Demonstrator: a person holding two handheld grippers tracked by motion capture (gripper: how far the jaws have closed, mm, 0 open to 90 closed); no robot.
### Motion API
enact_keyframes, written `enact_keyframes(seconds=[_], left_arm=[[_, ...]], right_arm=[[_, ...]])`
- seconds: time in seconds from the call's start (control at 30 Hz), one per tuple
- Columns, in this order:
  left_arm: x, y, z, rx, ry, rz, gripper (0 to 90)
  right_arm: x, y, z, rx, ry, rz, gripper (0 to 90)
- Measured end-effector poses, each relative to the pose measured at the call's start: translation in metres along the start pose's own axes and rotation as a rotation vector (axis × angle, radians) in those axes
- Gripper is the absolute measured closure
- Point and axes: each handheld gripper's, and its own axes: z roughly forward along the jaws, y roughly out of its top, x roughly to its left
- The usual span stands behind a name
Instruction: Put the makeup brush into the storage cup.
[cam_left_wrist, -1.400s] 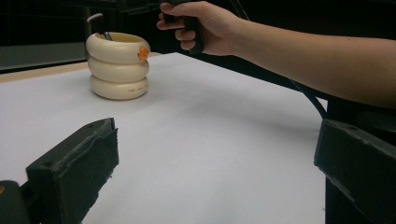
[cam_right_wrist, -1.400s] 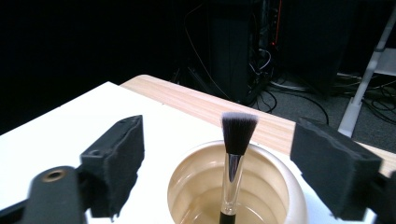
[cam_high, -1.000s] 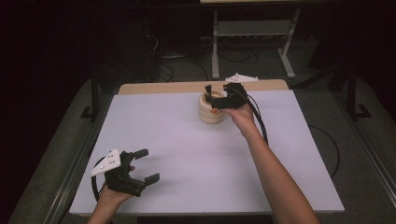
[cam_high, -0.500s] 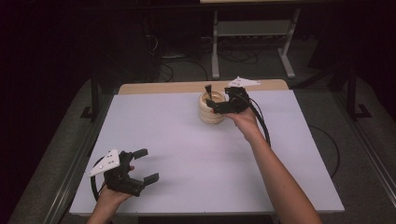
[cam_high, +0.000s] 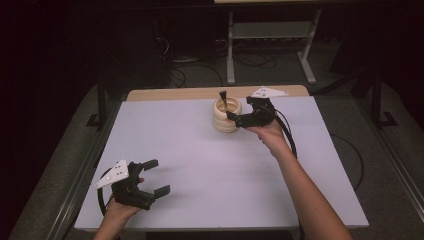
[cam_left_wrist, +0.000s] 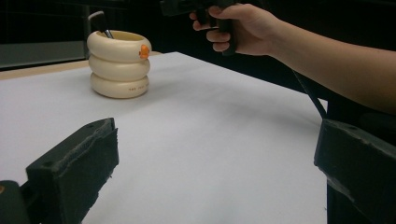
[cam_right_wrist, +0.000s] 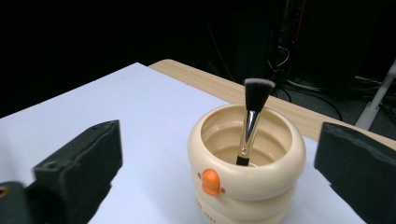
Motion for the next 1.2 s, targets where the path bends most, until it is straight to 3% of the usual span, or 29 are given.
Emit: enact_keyframes(seconds=[0.27,0.67,0.73,1.2], left_arm=[[-0.001,0.000,-0.001,0.002,0.000,0.000,0.0],[0.000,-0.001,-0.002,0.002,0.012,0.001,0.0],[0.000,-0.001,-0.003,0.001,0.013,-0.001,0.0],[0.001,0.000,-0.005,0.007,0.018,0.008,0.0]], right_arm=[[0.000,-0.007,-0.013,-0.007,0.002,-0.005,0.0],[0.005,-0.026,-0.036,-0.059,0.006,-0.014,0.0],[0.005,-0.028,-0.039,-0.042,0.005,-0.025,0.0],[0.011,-0.036,-0.063,-0.066,0.004,-0.017,0.0]])
